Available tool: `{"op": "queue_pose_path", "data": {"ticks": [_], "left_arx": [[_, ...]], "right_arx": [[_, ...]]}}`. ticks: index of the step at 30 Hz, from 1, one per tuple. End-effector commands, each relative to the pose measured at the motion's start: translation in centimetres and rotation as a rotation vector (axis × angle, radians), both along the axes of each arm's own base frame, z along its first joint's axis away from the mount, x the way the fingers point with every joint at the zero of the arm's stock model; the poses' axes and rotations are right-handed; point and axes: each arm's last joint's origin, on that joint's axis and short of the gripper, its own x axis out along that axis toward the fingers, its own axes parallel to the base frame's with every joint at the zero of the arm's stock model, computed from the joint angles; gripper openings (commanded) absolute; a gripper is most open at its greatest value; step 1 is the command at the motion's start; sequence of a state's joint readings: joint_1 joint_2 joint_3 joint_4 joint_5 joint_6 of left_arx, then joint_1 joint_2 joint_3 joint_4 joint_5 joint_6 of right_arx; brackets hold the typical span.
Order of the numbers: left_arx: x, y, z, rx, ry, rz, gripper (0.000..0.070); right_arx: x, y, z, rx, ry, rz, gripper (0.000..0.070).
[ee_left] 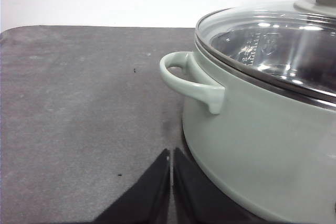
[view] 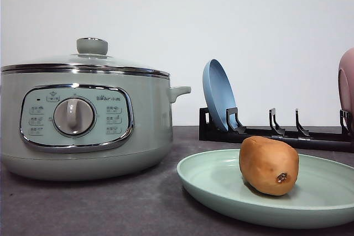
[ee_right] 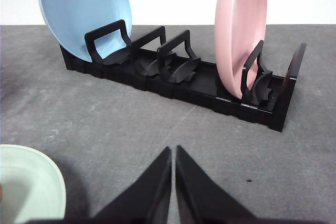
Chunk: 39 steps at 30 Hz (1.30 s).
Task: Transfer potato from steamer to green plate
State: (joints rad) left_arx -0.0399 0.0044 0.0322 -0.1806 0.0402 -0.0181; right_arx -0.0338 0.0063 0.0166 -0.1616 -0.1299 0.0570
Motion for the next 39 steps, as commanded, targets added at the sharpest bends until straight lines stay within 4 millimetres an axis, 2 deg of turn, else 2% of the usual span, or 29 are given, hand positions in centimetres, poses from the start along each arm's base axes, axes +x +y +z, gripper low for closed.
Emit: {"op": "queue_pose_path", "data": {"ticks": [1,39], "left_arx": [[0.08,-0.02,-0.76,-0.008,0.027,0.0,0.0],[0.08,-0.02,-0.76,-0.008,0.027,0.0,0.0]], "right_arx": [[0.01,-0.02,-0.11,0.01,-0.001,-0.003,0.0],[0.02,-0.02,-0.11,0.01,-0.001,-0.003,0.0]]}}
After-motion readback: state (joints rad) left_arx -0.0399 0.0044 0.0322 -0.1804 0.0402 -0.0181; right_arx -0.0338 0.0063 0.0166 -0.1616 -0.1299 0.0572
